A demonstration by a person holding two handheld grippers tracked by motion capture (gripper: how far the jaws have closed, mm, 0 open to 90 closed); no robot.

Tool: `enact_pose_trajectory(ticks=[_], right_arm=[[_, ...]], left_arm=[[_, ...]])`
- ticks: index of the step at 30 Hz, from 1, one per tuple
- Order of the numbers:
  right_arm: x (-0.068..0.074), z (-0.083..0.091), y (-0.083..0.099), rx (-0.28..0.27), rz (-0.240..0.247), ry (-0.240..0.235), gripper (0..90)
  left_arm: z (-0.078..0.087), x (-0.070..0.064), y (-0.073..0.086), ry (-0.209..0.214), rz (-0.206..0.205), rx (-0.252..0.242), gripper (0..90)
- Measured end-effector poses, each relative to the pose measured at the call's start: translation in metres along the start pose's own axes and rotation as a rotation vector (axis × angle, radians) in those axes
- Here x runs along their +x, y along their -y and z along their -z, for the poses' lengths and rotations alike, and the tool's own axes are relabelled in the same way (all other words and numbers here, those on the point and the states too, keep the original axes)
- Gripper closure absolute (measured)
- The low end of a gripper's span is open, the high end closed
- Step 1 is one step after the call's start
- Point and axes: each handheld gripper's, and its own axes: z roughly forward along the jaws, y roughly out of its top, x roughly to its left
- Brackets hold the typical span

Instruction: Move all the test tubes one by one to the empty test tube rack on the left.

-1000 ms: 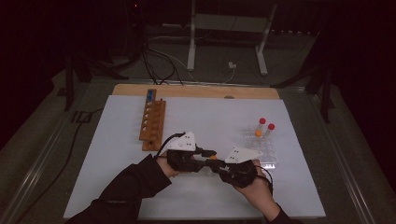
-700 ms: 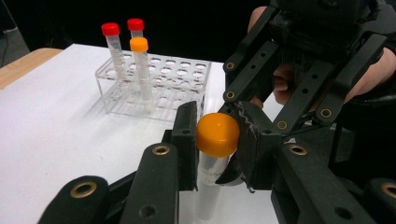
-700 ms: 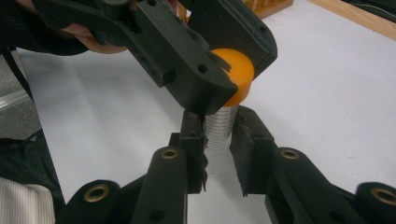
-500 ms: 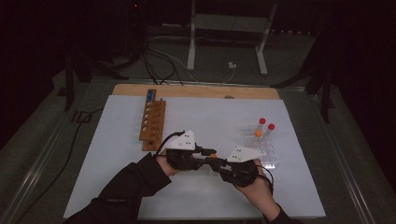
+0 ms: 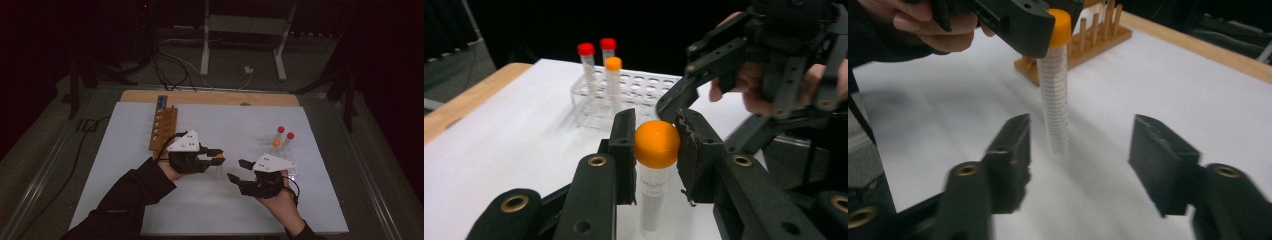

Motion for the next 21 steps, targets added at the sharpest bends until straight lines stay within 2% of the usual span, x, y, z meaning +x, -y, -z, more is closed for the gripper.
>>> enact_pose_trajectory(ticks=[8,15,21], right_arm=[[-0.002,0.006,-0.002,-0.057,-0.036,0.016,17.2],[-0.004,0.007,-0.002,-0.074,-0.04,-0.022,2.3],[-0.003,0.01,-0.002,-0.092,-0.036,-0.042,0.0]], left_arm=[[0.014,0.013,-0.005,-0.051,0.007,0.003,72.0],[0.031,0.027,-0.008,-0.113,0.019,0.002,72.0],[0.045,0.042,-0.01,-0.181,0.025,0.013,72.0]])
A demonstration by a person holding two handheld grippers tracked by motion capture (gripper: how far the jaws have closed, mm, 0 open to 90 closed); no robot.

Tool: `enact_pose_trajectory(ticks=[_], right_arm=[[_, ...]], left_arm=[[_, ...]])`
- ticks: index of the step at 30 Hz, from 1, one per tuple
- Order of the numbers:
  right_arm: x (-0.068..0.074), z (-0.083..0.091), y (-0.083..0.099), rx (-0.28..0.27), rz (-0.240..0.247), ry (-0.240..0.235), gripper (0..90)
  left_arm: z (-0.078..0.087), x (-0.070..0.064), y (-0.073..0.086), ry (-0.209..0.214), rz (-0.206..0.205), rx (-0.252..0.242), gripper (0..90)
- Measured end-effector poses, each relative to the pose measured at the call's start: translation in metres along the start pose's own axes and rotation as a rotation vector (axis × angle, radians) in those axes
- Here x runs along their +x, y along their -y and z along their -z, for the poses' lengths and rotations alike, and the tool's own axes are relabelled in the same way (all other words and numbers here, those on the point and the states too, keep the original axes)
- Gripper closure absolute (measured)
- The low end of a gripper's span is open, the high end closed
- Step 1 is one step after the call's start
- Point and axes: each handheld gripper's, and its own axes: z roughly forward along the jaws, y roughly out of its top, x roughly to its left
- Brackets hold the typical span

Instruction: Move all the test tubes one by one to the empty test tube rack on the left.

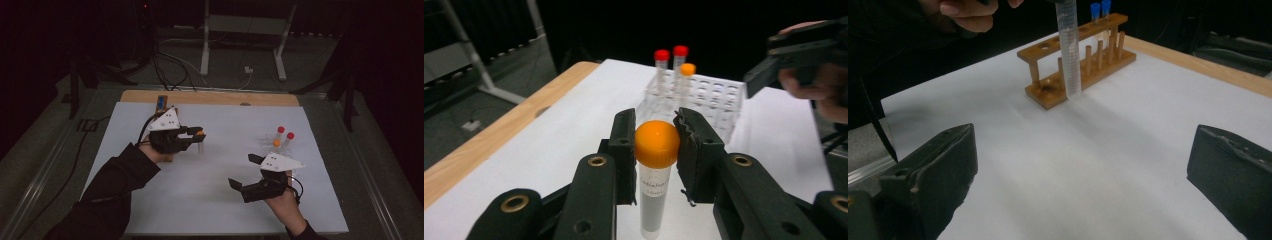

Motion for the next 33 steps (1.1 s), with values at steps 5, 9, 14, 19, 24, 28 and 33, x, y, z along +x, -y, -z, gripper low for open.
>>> enact_pose_trajectory(ticks=[5,9,14,19,24,28,33], right_arm=[[0.0,0.001,0.0,-0.008,0.006,0.002,0.0],[-0.001,0.001,0.0,-0.018,-0.003,0.005,0.0],[-0.001,0.002,0.001,-0.019,-0.003,0.006,0.0],[-0.002,0.002,0.001,-0.019,-0.009,-0.002,0.0],[-0.002,0.003,0.001,-0.028,-0.003,0.002,0.0],[-0.003,0.003,0.001,-0.03,-0.006,-0.001,0.0],[-0.002,0.003,0.001,-0.027,-0.006,-0.003,0.0]], left_arm=[[0.009,0.014,0.001,-0.052,0.019,-0.001,72.0],[0.017,0.025,0.001,-0.091,0.039,-0.009,72.0],[0.027,0.038,-0.003,-0.141,0.053,-0.012,72.1],[0.036,0.052,-0.002,-0.193,0.07,-0.012,72.0],[0.04,0.065,0.002,-0.228,0.097,-0.018,72.0],[0.044,0.074,0.004,-0.259,0.109,-0.017,72.0],[0.05,0.085,0.005,-0.307,0.125,-0.024,72.0]])
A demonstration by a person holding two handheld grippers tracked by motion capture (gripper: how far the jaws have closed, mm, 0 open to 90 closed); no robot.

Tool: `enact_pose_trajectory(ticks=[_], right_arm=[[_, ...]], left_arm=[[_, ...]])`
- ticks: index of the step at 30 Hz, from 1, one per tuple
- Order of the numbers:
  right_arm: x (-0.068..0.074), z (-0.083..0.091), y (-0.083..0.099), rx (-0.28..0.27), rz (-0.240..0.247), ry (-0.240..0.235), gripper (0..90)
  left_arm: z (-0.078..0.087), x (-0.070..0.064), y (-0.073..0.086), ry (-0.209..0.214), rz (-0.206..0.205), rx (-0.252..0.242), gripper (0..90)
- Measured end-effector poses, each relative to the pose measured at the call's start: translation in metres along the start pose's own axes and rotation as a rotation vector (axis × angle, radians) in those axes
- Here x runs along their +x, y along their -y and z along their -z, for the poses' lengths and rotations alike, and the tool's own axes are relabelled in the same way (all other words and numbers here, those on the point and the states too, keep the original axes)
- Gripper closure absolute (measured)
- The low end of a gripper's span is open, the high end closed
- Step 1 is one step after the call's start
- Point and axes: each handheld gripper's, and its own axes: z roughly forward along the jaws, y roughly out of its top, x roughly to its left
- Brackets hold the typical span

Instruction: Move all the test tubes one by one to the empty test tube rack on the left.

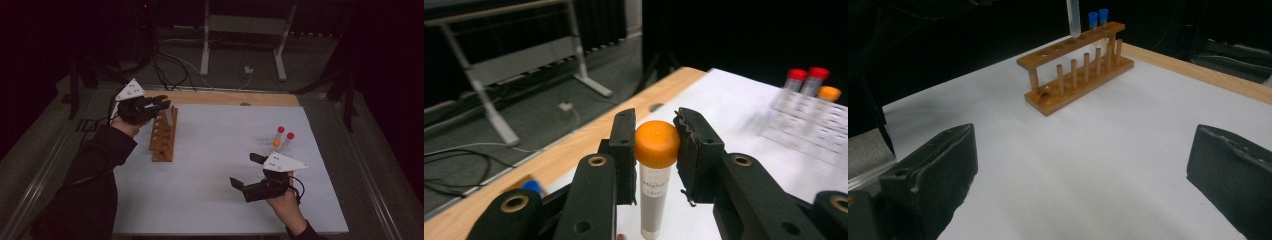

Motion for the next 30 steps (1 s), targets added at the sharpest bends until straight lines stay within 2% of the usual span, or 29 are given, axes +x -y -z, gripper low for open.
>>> enact_pose_trajectory(ticks=[4,9,19,24,30], right_arm=[[-0.001,0.0,0.0,-0.001,0.002,-0.001,0.0],[-0.001,0.002,0.0,-0.005,-0.004,-0.004,0.0],[-0.002,0.002,0.0,-0.005,-0.002,-0.001,0.0],[-0.002,0.002,0.001,-0.007,-0.002,-0.003,0.0],[-0.003,0.003,0.001,-0.006,-0.002,0.001,0.0]], left_arm=[[0.0,0.007,0.001,-0.031,0.007,-0.005,72.0],[-0.003,0.017,0.002,-0.068,0.01,0.01,72.0],[-0.014,0.041,0.013,-0.157,0.049,0.035,72.1],[-0.02,0.047,0.023,-0.184,0.074,0.048,72.0],[-0.028,0.048,0.038,-0.185,0.107,0.056,72.0]])
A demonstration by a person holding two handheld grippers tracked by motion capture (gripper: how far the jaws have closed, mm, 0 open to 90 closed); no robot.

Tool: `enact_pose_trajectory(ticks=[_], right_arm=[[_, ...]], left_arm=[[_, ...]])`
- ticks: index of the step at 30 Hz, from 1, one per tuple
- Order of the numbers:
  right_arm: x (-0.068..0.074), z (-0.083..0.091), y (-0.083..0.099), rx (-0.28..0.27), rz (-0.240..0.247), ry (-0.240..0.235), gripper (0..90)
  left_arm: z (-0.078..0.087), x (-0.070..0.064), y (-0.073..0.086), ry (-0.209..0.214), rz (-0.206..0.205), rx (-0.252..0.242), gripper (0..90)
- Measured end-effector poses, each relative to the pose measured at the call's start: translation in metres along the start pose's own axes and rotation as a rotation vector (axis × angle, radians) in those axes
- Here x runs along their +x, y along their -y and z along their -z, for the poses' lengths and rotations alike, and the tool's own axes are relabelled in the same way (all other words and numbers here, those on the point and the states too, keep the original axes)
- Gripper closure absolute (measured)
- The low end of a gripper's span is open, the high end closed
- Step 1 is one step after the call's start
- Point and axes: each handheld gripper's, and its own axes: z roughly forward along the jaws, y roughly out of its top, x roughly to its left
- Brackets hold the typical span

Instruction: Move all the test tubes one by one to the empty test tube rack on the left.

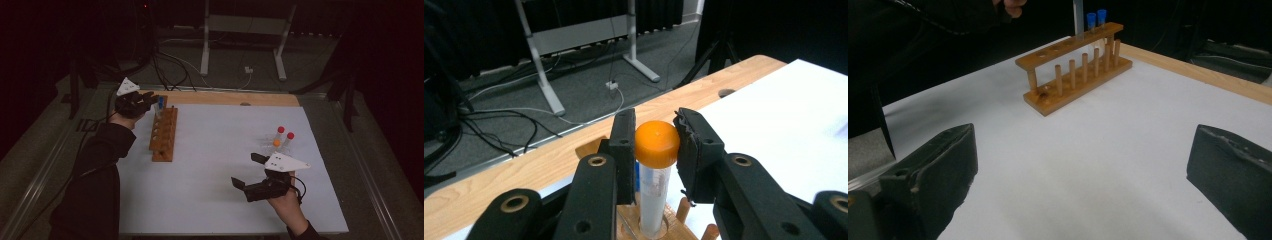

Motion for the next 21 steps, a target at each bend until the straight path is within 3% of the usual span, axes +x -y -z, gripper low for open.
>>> enact_pose_trajectory(ticks=[21], right_arm=[[-0.001,0.0,0.001,0.004,-0.005,-0.008,0.0]], left_arm=[[-0.025,-0.006,0.032,-0.004,-0.001,0.074,72.0]])
